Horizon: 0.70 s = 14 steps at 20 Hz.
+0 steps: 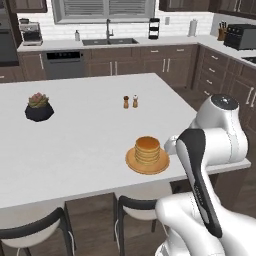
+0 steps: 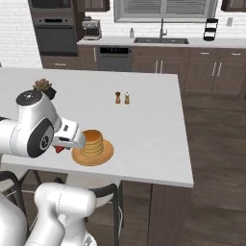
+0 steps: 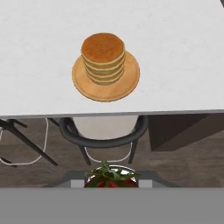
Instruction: Take the strawberry from the fridge and place it on top of the pancake, located on the dining counter.
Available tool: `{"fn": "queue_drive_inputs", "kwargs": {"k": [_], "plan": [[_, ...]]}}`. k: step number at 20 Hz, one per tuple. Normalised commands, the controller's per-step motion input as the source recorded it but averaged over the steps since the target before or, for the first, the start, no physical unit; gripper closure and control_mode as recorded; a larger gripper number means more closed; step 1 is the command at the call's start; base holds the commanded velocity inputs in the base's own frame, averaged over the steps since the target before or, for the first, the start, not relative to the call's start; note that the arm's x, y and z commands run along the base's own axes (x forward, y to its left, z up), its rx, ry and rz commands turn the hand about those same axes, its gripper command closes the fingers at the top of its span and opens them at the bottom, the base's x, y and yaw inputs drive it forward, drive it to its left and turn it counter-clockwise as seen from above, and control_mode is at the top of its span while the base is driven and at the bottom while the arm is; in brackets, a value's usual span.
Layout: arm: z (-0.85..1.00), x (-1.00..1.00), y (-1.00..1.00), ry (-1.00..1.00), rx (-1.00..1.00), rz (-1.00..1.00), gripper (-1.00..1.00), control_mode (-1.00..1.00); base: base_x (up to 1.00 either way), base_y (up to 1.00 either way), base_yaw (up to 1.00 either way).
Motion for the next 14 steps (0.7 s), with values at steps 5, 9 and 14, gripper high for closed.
{"fn": "queue_drive_inputs", "kwargs": {"k": [5, 9, 14], "plan": [[0.00, 0.00, 0.00, 0.00, 0.00, 0.00, 1.00, 1.00, 0.35, 0.37, 0.04], [0.00, 0.00, 0.00, 0.00, 0.00, 0.00, 1.00, 1.00, 0.31, 0.18, 0.04], [0.00, 0.00, 0.00, 0.00, 0.00, 0.00, 1.00, 1.00, 0.36, 0.01, 0.01]]}}
